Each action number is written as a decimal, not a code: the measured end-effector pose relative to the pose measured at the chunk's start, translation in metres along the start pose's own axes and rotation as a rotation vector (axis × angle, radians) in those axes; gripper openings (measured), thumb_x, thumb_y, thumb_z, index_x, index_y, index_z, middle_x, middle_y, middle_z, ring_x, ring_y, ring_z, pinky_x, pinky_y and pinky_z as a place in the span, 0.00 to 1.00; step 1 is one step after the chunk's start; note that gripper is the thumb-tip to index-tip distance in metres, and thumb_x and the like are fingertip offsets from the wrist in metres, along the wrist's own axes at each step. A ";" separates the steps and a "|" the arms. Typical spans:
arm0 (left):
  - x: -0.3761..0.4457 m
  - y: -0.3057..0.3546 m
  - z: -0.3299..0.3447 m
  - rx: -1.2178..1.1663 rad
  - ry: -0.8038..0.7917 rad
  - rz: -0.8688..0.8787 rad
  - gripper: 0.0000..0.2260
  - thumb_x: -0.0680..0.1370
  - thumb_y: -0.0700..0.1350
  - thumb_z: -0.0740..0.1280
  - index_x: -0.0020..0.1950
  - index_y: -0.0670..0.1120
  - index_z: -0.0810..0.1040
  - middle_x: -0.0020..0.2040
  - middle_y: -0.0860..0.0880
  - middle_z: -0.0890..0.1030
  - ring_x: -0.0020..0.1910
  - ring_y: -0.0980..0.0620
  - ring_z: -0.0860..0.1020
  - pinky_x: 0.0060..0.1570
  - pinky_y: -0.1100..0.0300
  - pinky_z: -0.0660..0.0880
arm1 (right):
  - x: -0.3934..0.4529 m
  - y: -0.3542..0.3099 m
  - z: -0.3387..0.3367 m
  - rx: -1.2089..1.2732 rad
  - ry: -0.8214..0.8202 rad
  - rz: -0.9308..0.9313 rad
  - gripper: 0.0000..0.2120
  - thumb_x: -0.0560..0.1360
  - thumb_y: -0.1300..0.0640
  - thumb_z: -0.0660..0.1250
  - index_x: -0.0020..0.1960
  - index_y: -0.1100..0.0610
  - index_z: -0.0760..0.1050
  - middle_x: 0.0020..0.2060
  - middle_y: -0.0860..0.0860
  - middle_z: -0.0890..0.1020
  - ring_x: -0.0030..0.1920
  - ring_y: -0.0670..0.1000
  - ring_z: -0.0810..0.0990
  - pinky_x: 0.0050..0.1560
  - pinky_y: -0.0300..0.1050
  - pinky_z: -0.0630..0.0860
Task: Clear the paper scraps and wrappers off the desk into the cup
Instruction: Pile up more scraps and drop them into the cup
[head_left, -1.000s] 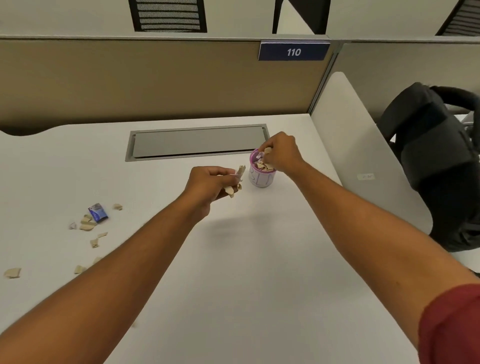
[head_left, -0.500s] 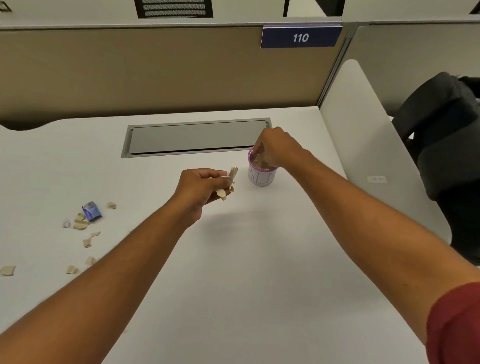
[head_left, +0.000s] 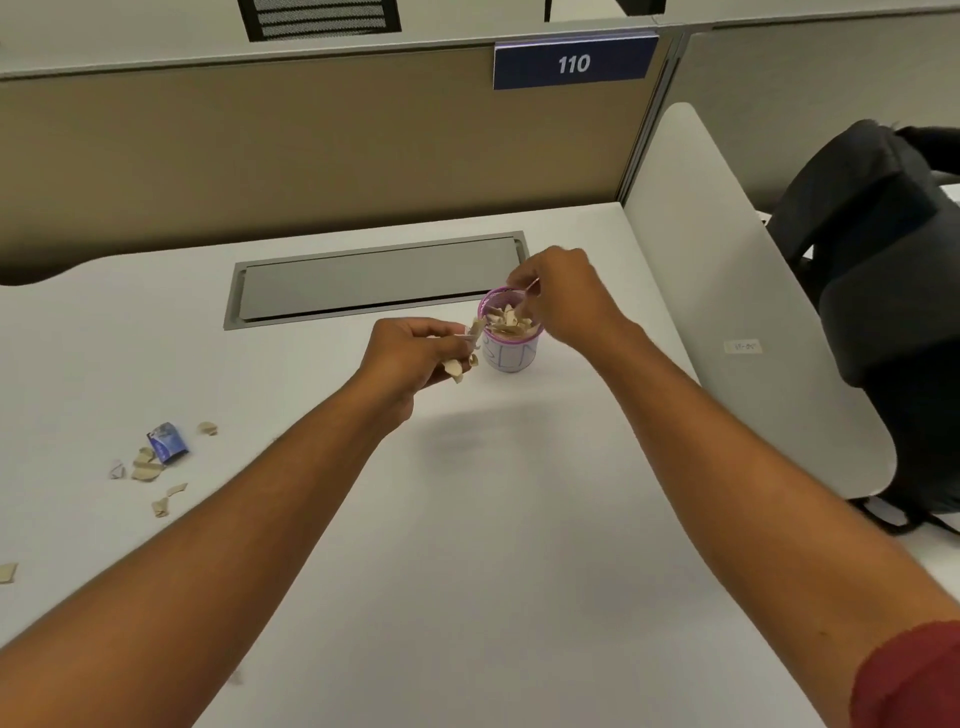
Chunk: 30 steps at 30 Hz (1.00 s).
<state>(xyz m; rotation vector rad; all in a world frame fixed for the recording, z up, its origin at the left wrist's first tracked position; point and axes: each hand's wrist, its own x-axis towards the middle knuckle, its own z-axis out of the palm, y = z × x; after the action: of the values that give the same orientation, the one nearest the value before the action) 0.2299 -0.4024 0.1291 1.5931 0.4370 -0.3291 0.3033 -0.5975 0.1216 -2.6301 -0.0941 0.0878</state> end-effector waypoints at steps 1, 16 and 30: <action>0.005 0.004 0.004 0.033 0.000 0.014 0.08 0.73 0.34 0.77 0.51 0.38 0.86 0.48 0.40 0.88 0.42 0.45 0.88 0.43 0.59 0.84 | -0.009 0.008 -0.005 0.082 0.078 0.016 0.14 0.71 0.62 0.79 0.56 0.57 0.86 0.52 0.54 0.87 0.48 0.52 0.83 0.49 0.44 0.80; 0.092 0.026 0.092 1.056 -0.050 0.376 0.13 0.75 0.44 0.77 0.58 0.42 0.87 0.55 0.41 0.85 0.57 0.43 0.81 0.45 0.57 0.76 | -0.140 0.094 0.130 0.032 0.191 0.072 0.18 0.84 0.52 0.62 0.70 0.59 0.75 0.75 0.58 0.70 0.79 0.57 0.63 0.78 0.54 0.64; 0.089 0.060 0.085 1.375 -0.197 0.555 0.16 0.71 0.43 0.79 0.58 0.47 0.86 0.55 0.45 0.85 0.52 0.43 0.83 0.47 0.51 0.80 | -0.136 0.096 0.135 -0.031 0.237 0.049 0.15 0.84 0.53 0.62 0.68 0.58 0.75 0.72 0.58 0.72 0.78 0.57 0.65 0.77 0.53 0.66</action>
<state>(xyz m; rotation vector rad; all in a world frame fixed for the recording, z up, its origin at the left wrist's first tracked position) 0.3409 -0.4825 0.1345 2.8642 -0.5524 -0.3634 0.1616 -0.6274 -0.0365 -2.6526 0.0504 -0.2103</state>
